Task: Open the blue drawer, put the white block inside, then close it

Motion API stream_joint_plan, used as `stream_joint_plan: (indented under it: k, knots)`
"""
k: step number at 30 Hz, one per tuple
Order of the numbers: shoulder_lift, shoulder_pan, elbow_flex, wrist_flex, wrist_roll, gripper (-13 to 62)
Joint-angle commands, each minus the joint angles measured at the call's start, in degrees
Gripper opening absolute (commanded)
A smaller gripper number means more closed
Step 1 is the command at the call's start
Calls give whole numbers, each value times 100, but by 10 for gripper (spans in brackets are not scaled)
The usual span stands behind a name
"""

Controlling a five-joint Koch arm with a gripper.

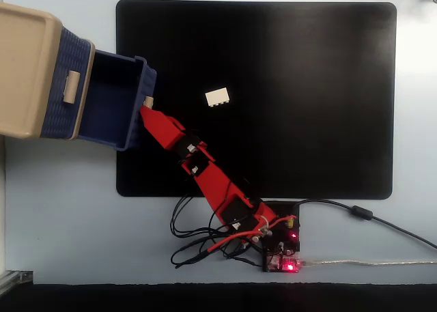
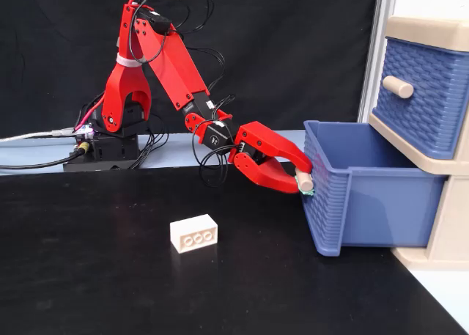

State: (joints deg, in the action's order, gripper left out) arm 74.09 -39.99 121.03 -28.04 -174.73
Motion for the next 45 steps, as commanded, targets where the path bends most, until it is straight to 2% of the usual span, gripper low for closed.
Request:
stream_joint_plan:
  k: [1, 4, 6, 11, 15, 21, 29, 41, 45]
  knots:
    - [211, -53, -44, -18, -62, 344]
    - [729, -237, 44, 334, -62, 343]
    - [1213, -360, 53, 1283, -62, 342]
    - [2637, -624, -554, 5115, -62, 341]
    - [2909, -1204, -1934, 7910, -97, 340]
    - [1644, -2294, -4175, 10389, -88, 340]
    - [-659, -2953, -6240, 10723, -79, 340]
    - [-1582, -2909, -6636, 10775, -343, 330]
    - [-1600, -2918, -6574, 10784, -290, 236]
